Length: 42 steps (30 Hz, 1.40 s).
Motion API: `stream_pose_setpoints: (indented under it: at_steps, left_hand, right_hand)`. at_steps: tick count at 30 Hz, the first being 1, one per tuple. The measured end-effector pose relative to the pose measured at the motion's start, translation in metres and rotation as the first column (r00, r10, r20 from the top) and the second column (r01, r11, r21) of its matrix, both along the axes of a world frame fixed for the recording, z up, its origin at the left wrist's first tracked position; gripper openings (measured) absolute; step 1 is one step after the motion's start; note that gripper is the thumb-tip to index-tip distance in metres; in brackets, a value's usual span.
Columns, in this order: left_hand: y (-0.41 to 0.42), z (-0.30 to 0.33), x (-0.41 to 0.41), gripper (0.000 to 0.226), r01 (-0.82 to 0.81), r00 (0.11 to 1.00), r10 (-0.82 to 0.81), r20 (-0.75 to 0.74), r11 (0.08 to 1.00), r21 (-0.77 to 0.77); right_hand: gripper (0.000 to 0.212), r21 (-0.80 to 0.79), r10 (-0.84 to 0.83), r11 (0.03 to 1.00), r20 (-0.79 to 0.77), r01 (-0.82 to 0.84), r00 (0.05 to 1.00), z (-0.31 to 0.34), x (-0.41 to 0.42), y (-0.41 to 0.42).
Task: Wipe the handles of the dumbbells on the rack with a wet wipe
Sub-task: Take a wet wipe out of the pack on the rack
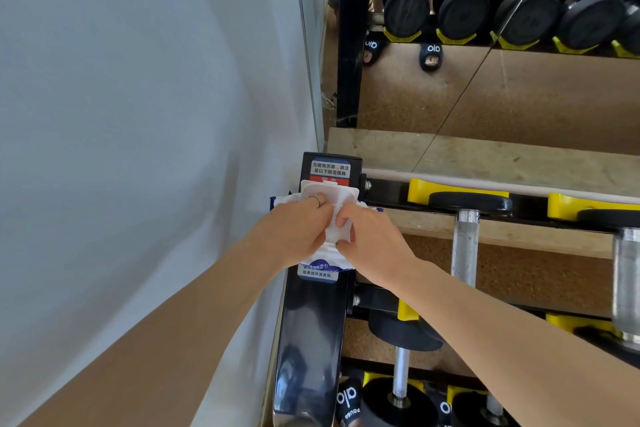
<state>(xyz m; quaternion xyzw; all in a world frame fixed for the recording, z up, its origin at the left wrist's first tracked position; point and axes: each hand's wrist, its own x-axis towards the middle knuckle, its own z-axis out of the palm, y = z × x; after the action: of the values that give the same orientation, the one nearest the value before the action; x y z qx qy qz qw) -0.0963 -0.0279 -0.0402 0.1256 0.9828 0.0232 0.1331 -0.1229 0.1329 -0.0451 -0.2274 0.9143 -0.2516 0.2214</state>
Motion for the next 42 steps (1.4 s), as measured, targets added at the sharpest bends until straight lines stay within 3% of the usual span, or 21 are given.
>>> stream_pose_setpoints:
  at_steps: [5, 10, 17, 21, 23, 26, 30, 32, 34, 36, 38, 40, 42]
  left_hand:
    - [0.012, 0.010, -0.002, 0.037, 0.103, 0.993, -0.111, -0.046, 0.983, -0.152]
    - [0.016, 0.012, -0.002, 0.050, 0.163, 0.987, -0.161, 0.029, 0.963, -0.214]
    - [-0.005, 0.006, 0.006, 0.032, 0.014, 1.000, -0.015, 0.027, 0.999, 0.043]
    - [-0.012, 0.010, 0.015, 0.015, -0.182, 0.981, 0.158, 0.114, 0.951, 0.250]
    - [-0.012, 0.007, 0.015, 0.018, -0.200, 0.978, 0.177, 0.114, 0.949, 0.244]
    - [-0.007, 0.005, 0.013, 0.031, -0.096, 0.995, 0.089, 0.041, 0.978, 0.187]
    - [-0.002, 0.002, 0.007, 0.033, 0.057, 0.998, -0.057, 0.002, 0.996, -0.069]
    - [-0.002, 0.000, 0.006, 0.033, 0.029, 0.999, -0.029, 0.015, 0.999, -0.026]
    - [-0.001, 0.002, 0.006, 0.020, -0.068, 0.996, 0.058, 0.073, 0.987, 0.143]
    - [-0.003, 0.003, 0.007, 0.012, -0.196, 0.978, 0.154, 0.142, 0.913, 0.358]
    - [-0.006, 0.004, 0.010, 0.022, -0.346, 0.938, 0.267, 0.223, 0.784, 0.515]
    - [-0.011, 0.011, 0.014, 0.025, -0.568, 0.823, 0.372, 0.429, 0.535, 0.625]
    - [-0.013, 0.024, 0.017, 0.023, -0.747, 0.657, 0.351, 0.667, 0.188, 0.638]
  right_hand:
    - [0.026, 0.035, 0.020, 0.999, 0.003, -0.020, 1.000, 0.000, -0.001, -0.001]
    - [0.030, 0.070, 0.050, 0.996, -0.005, -0.049, 0.999, 0.003, -0.002, -0.002]
    - [0.029, 0.044, 0.063, 0.997, 0.029, -0.064, 0.998, 0.002, -0.008, -0.001]
    - [0.030, 0.052, 0.072, 0.996, 0.030, -0.074, 0.997, 0.001, -0.009, -0.002]
    - [0.030, 0.047, 0.079, 0.996, 0.038, -0.080, 0.996, 0.001, -0.009, -0.002]
    - [0.029, 0.033, 0.095, 0.995, 0.033, -0.096, 0.995, 0.001, -0.008, -0.001]
    - [0.029, 0.022, 0.086, 0.996, 0.029, -0.087, 0.996, 0.002, -0.007, 0.000]
    - [0.029, 0.024, 0.085, 0.996, 0.018, -0.086, 0.996, 0.003, -0.006, -0.001]
    - [0.029, 0.022, 0.078, 0.997, 0.012, -0.078, 0.997, 0.003, -0.005, -0.001]
    - [0.029, 0.029, 0.082, 0.996, 0.010, -0.082, 0.997, 0.003, -0.006, -0.001]
    - [0.028, 0.047, 0.087, 0.995, 0.016, -0.088, 0.996, 0.003, -0.008, 0.000]
    - [0.027, 0.062, 0.082, 0.995, 0.020, -0.083, 0.996, 0.003, -0.008, -0.001]
    - [0.029, 0.074, 0.076, 0.994, 0.010, -0.076, 0.997, 0.003, -0.009, -0.001]
